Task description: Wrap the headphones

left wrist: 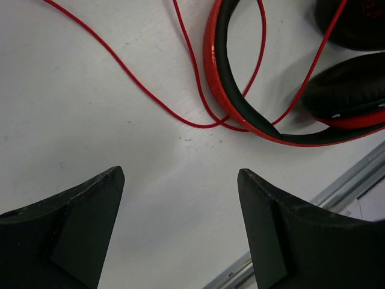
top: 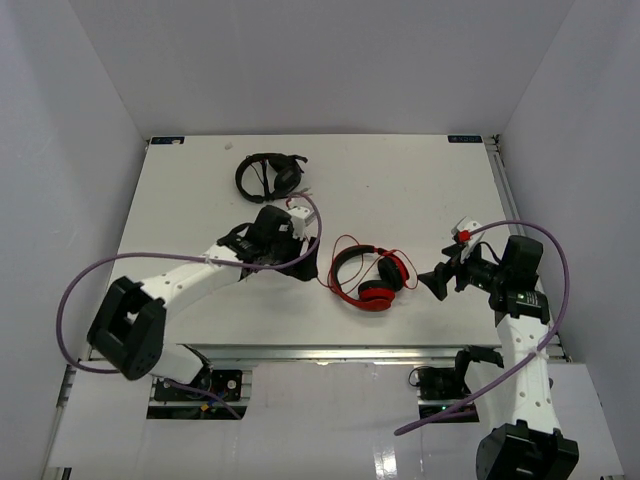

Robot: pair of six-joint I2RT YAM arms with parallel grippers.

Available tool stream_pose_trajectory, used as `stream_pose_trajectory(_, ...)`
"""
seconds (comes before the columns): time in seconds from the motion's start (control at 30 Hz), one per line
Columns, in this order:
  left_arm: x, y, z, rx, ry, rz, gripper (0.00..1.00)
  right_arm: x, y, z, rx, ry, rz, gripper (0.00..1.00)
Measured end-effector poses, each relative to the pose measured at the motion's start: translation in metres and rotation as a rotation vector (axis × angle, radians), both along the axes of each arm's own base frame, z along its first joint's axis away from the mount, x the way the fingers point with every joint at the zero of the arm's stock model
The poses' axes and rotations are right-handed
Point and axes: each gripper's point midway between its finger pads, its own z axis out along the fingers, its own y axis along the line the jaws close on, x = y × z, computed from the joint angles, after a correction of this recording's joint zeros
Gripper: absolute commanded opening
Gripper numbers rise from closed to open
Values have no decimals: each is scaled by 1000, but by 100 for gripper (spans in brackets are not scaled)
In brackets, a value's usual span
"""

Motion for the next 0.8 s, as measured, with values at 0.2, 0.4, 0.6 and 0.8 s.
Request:
stream_pose_trajectory(0.2, 36, -52, -2, -16, 54, -83, 77, -3, 2, 8, -6, -51, 21, 100)
stream_pose_trajectory(0.4, 46, -84, -25, 64, 95, -121, 72, -2, 0, 6, -3, -40, 11, 100)
stream_pose_trajectory(0.6, 35, -88, -50, 210, 111, -138, 60, -1, -1, 7, -3, -41, 5, 100)
stream_pose_trajectory(0.8, 33, -86, -53, 325, 74, -141, 39, -1, -1, 7, -2, -40, 3, 100)
